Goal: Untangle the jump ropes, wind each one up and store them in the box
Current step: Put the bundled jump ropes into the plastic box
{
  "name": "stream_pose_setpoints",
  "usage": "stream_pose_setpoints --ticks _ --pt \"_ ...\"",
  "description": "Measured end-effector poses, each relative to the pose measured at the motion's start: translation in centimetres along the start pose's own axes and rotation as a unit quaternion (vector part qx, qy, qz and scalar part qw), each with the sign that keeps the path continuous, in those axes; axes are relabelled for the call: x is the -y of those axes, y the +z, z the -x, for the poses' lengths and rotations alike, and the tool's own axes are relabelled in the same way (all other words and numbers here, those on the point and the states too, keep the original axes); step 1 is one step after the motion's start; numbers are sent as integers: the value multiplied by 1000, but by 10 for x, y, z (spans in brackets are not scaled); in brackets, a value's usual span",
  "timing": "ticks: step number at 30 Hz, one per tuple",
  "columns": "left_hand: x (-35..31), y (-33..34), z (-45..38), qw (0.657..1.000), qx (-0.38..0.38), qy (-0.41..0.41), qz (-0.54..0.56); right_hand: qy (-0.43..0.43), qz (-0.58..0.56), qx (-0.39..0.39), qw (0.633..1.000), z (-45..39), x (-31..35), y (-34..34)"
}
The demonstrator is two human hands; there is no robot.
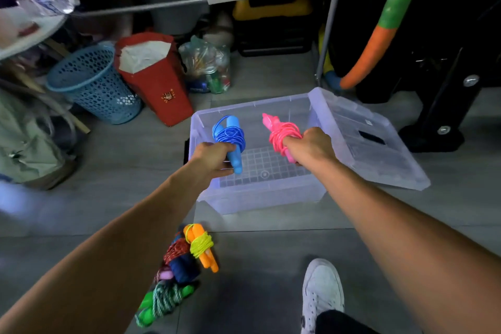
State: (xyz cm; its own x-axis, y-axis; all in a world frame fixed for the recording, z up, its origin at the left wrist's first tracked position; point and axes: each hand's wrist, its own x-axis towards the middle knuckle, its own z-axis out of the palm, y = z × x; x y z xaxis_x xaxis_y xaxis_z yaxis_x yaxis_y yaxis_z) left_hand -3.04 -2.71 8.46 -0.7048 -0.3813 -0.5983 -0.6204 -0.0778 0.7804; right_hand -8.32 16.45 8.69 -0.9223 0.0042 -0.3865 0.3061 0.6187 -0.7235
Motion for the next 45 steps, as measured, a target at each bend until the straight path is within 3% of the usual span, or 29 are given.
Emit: stream_pose_setpoints --ticks 4,11,16,21,25,28,31,34,39,42,45 --pt "6 5 -54 996 -24 -5 -87 18 -42 35 998 -39 0 20" --pt "31 12 -110 965 -14 -113 -235 65 72 21 995 -73 -21 55" --pt "53 13 -129 942 -97 -36 -320 60 93 26 993 -85 -27 79" --pt "60 0 -124 897 -68 19 -436 75 113 64 989 -88 -19 105" --pt "59 -20 -108 935 -31 78 -345 77 117 133 981 -81 -12 116" --pt "60 -35 -91 937 -20 138 -320 23 196 224 954 -65 0 112" --pt "63 -49 -70 941 -36 183 -284 -25 241 156 957 -59 5 104" --pt "69 -63 -47 941 -47 216 -255 -76 189 118 972 -42 7 97" --pt "87 -94 -8 955 -36 201 -217 -185 229 176 939 11 21 83" --pt "107 -111 25 955 -29 185 -229 -210 234 179 932 56 26 81" --pt "135 -129 50 960 -24 144 -237 -224 244 234 914 102 16 93"
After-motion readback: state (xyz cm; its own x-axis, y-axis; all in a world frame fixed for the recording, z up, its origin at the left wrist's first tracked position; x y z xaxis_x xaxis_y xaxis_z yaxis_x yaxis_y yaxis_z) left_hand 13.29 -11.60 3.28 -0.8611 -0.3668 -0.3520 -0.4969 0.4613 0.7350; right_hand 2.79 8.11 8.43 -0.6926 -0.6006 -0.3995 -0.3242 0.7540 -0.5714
